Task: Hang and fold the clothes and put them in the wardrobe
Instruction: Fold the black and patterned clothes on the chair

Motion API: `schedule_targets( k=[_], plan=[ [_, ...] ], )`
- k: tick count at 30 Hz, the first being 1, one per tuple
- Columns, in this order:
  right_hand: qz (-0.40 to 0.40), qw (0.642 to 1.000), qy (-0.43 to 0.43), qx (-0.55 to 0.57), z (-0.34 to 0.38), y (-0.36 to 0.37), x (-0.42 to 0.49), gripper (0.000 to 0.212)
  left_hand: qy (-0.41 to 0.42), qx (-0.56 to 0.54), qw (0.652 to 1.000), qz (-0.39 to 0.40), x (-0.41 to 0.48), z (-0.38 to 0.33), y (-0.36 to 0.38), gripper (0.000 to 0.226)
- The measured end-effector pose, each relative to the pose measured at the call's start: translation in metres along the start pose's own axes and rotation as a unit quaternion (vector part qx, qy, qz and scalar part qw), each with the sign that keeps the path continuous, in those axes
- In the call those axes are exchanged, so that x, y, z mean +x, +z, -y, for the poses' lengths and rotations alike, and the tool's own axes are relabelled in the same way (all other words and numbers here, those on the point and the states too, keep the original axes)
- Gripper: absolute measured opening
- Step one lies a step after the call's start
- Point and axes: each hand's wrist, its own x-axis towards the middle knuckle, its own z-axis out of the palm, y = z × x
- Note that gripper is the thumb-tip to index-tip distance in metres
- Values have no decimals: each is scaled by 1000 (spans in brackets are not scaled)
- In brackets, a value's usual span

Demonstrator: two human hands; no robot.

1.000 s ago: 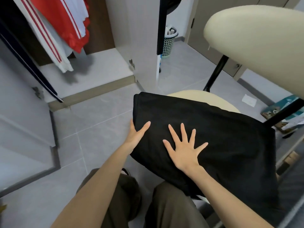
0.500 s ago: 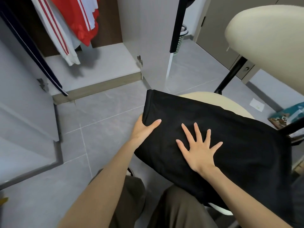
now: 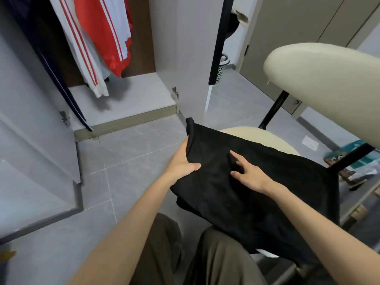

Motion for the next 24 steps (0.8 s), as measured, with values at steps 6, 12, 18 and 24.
schedule_targets(
  k=[6,12,18,24],
  plan=[
    [5,996,2,90,8,-34,-18,65,129,179,973,-74,-1,-74,-1,92],
    [-118,982,-8,145,4,-82,-40,54,211,269,927,-152,0,-130,5,84],
    [-181,928,44,322,-1,-109,-60,45,285,352,890,-55,-28,-137,60,89],
    [-159,877,82,446,-32,-123,-82,50,232,300,914,141,-56,-127,133,103]
  ],
)
